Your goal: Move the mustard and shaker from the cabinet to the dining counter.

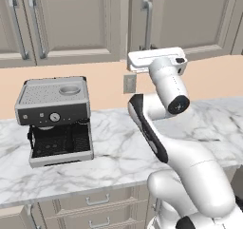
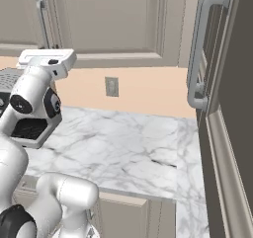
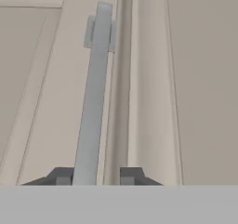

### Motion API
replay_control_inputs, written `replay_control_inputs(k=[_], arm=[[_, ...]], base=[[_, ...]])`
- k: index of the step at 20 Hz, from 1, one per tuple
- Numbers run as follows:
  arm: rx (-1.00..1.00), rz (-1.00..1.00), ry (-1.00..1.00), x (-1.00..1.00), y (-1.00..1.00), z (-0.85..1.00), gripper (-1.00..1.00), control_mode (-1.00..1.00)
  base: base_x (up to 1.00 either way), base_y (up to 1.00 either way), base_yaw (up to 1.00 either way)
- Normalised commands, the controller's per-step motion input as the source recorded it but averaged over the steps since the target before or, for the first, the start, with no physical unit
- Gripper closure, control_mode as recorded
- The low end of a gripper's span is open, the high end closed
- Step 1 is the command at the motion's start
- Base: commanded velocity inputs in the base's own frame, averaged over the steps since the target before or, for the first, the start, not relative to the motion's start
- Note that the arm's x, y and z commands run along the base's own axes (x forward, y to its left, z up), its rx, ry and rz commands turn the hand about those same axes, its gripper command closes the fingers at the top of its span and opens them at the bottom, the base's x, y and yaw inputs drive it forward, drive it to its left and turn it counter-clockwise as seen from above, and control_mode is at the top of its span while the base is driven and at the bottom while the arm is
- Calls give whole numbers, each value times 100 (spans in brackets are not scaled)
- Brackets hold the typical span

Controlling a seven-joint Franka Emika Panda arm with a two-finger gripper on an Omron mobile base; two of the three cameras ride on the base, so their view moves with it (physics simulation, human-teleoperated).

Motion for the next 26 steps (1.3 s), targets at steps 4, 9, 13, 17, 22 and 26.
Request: replay_control_inputs(k=[4, 9, 13, 17, 22, 26], arm=[[0, -7, 5, -90, -58, 36, 100, -100], [0, -10, 9, -75, -53, 45, 100, -100], [0, -7, 6, -82, -61, 40, 100, -100], [1, -1, 2, -90, -71, 35, 100, -100], [3, -1, 5, -88, -70, 39, 100, -100], [2, -1, 3, -70, -62, 39, 100, -100]], base=[[0, 0, 0], [0, 0, 0], [0, 0, 0], [0, 0, 0], [0, 0, 0], [0, 0, 0]])
